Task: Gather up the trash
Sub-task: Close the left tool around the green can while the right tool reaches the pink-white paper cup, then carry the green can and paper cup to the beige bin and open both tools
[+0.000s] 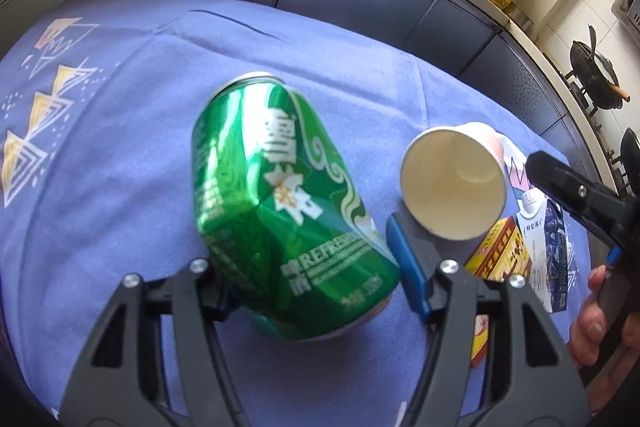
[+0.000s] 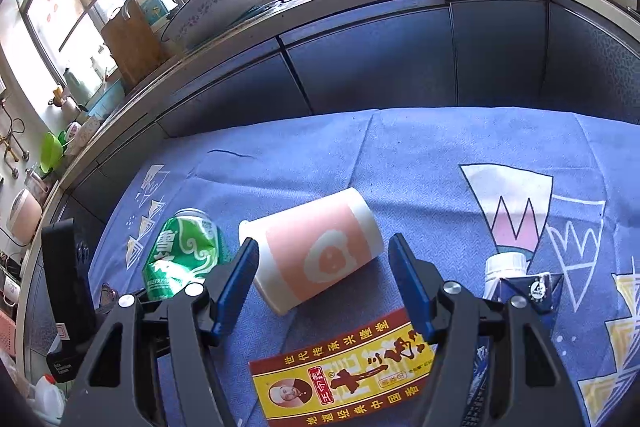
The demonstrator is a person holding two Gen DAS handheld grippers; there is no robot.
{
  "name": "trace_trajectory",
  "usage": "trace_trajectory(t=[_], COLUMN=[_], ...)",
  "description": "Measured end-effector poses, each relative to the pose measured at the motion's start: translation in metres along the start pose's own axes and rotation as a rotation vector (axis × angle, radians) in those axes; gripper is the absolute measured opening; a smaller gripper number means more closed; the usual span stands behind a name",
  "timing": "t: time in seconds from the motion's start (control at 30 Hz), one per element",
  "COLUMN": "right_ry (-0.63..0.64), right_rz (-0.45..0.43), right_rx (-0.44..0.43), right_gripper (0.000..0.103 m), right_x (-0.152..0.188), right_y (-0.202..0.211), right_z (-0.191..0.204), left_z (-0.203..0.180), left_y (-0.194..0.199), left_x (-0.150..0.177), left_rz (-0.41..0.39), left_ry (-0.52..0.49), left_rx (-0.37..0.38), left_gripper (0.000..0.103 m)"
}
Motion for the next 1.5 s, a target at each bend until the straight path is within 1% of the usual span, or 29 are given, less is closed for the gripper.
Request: trace_trajectory(t=[0.07, 0.2, 0.3, 0.33, 0.37, 0.4, 0.43, 0.47, 0.5, 0.53, 0.6, 0.7, 0.8, 0.9, 1.0, 1.1, 1.3, 1.5], right_ry=[0.048, 0.223, 0.362, 0.397, 0.430, 0.449, 0.451, 0.452, 0.461, 0.468, 0.454, 0.414, 0.342, 0.277, 0.207, 0.123, 0.002, -0.132], right_rz=[-0.013, -0.069, -0.116, -0.122, -0.119, -0.110, -0.102, -0.106, -0.117, -0.130, -0.169, -0.246, -0.306, -0.349, -0.379, -0.398, -0.444, -0.514], right_rx=[0.007, 0.084, 0.198, 0.241, 0.282, 0.312, 0.323, 0.326, 0.340, 0.348, 0.325, 0.284, 0.233, 0.200, 0.201, 0.205, 0.266, 0.318], right_gripper=[0.067, 0.067, 0.067, 0.058, 0.047, 0.023, 0.020, 0.020, 0.017, 0.010, 0.003, 0.002, 0.002, 0.003, 0.003, 0.003, 0.003, 0.003], right_x=[0.003, 0.021, 0.033, 0.035, 0.037, 0.038, 0.039, 0.040, 0.043, 0.044, 0.046, 0.044, 0.038, 0.035, 0.039, 0.047, 0.072, 0.099], right_y=[0.003, 0.005, -0.004, -0.009, -0.015, -0.020, -0.024, -0.025, -0.024, -0.022, -0.011, 0.019, 0.057, 0.096, 0.130, 0.158, 0.204, 0.257], right_z=[0.009, 0.039, 0.060, 0.065, 0.067, 0.067, 0.064, 0.061, 0.059, 0.058, 0.056, 0.052, 0.043, 0.024, -0.003, -0.037, -0.102, -0.175], left_z=[0.006, 0.011, 0.010, 0.009, 0.007, 0.005, 0.003, 0.000, -0.002, -0.003, -0.007, -0.016, -0.027, -0.042, -0.066, -0.103, -0.189, -0.289], left_y=[0.011, 0.035, 0.044, 0.046, 0.049, 0.051, 0.053, 0.056, 0.058, 0.060, 0.065, 0.072, 0.080, 0.089, 0.096, 0.098, 0.089, 0.076], left_x=[0.006, 0.019, 0.027, 0.029, 0.030, 0.031, 0.032, 0.033, 0.035, 0.036, 0.038, 0.037, 0.034, 0.032, 0.029, 0.028, 0.037, 0.048], left_rz=[-0.020, -0.075, -0.091, -0.094, -0.097, -0.102, -0.107, -0.112, -0.116, -0.120, -0.130, -0.146, -0.163, -0.182, -0.196, -0.199, -0.173, -0.130], left_ry=[0.004, -0.012, -0.016, -0.020, -0.025, -0.031, -0.038, -0.045, -0.054, -0.063, -0.078, -0.107, -0.130, -0.154, -0.193, -0.261, -0.411, -0.565], left_rx=[0.008, -0.003, 0.002, 0.002, 0.003, 0.004, 0.005, 0.005, 0.004, 0.000, -0.004, 0.001, 0.015, 0.039, 0.087, 0.136, 0.221, 0.297], left_gripper=[0.061, 0.061, 0.061, 0.061, 0.061, 0.061, 0.061, 0.061, 0.061, 0.061, 0.061, 0.061, 0.061, 0.061, 0.061, 0.061, 0.061, 0.061])
Point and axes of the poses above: each gripper's, at about its wrist camera, not at the fingertips, and y roughly against the way its jaws point, z to its left, x to its underside, the point moved 3 cm from there along -y, roughly the way its jaws point, and after that the axes turned 8 degrees about -y, right-handed, at the moved point
